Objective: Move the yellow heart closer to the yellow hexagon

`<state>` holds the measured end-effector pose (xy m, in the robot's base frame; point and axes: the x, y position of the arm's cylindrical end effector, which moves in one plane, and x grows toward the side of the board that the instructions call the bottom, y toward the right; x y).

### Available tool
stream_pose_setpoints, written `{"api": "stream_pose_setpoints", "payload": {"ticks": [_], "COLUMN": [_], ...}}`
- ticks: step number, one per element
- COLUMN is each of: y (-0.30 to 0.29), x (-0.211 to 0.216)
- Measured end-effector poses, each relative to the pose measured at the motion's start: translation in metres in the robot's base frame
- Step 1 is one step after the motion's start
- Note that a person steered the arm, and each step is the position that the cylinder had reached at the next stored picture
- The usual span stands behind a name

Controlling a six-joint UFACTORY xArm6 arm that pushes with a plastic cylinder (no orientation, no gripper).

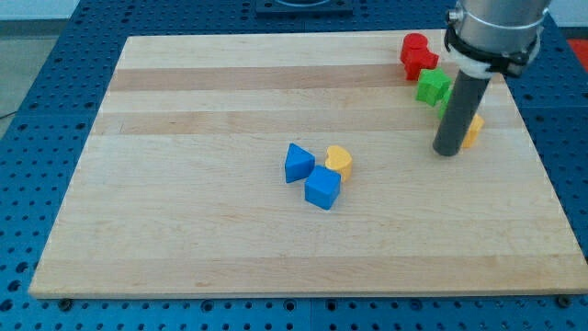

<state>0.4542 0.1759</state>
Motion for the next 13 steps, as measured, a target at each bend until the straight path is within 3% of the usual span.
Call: {"api": "stream_pose_setpoints", "payload": {"ticks": [1, 2, 3, 4, 6, 8, 10, 13], "y": [-0.055, -0.110, -0.172, -0.195, -0.106, -0.101, -0.013, -0.003], "x": [0.001, -0.033, -0.040, -0.008, 0.023, 0.038, 0.013, 0.027]}}
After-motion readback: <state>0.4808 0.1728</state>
